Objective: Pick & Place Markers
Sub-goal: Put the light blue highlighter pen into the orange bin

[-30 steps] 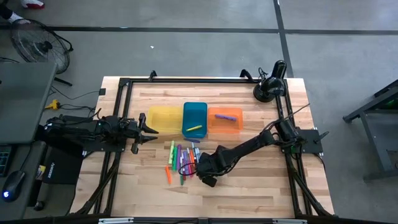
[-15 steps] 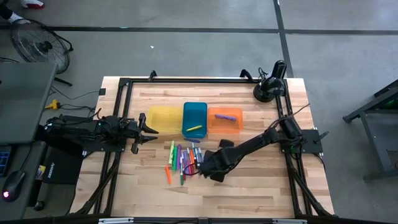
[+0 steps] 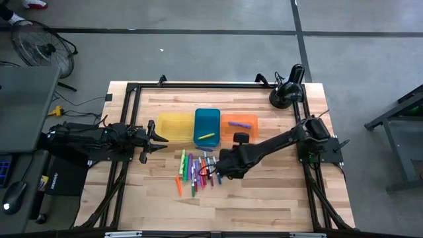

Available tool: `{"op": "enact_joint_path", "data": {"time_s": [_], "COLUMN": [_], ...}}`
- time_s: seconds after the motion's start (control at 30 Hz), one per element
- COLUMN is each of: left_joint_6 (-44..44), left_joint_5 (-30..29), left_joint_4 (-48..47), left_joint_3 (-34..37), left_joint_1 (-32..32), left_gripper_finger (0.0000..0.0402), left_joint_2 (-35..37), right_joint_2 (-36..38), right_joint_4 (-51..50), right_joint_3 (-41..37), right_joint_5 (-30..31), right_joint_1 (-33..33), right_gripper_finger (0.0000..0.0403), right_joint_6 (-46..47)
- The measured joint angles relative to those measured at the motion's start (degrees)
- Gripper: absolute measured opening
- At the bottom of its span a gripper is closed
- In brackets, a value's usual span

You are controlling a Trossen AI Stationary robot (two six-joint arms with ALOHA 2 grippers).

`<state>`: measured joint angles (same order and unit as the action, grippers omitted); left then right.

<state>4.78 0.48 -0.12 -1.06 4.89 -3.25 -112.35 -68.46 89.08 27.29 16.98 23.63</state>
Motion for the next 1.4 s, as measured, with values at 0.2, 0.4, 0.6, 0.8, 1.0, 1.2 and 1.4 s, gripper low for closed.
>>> {"op": "enact_joint_path", "data": {"time_s": [0.2,0.4,0.6,0.8,1.0,1.2,1.4], "left_joint_6": [0.0,0.0,0.0,0.0,0.0,0.0,0.0], "left_joint_5": [-0.01,0.0,0.0,-0.01,-0.01,-0.01,0.01], "left_joint_4": [0.0,0.0,0.0,0.0,0.0,0.0,0.0], "left_joint_3": [0.02,0.01,0.01,0.02,0.02,0.0,0.02], "left_joint_1": [0.0,0.01,0.01,0.01,0.02,0.02,0.0], "left_gripper_finger": [0.0104,0.0104,0.0104,0.0104,0.0104,0.0104,0.0104], "left_joint_2": [0.01,0.01,-0.01,0.01,0.01,-0.01,0.01], "right_joint_2": [0.93,3.81,5.81,10.73,13.46,12.91,12.39], "right_joint_4": [-4.73,-7.85,-9.92,-1.11,9.06,15.63,15.86], "right_joint_3": [0.0,0.0,-0.18,-9.05,-14.84,-16.82,-16.9], "right_joint_5": [5.05,10.01,11.87,8.01,1.32,-5.48,-9.46], "right_joint_1": [-3.21,-7.06,-10.56,-15.2,-19.14,-24.56,-26.78], "right_gripper_finger": [0.0059,0.0059,0.0059,0.0059,0.0059,0.0059,0.0061], "right_joint_6": [-3.92,-6.15,-8.24,-17.52,-27.38,-33.0,-33.58]}}
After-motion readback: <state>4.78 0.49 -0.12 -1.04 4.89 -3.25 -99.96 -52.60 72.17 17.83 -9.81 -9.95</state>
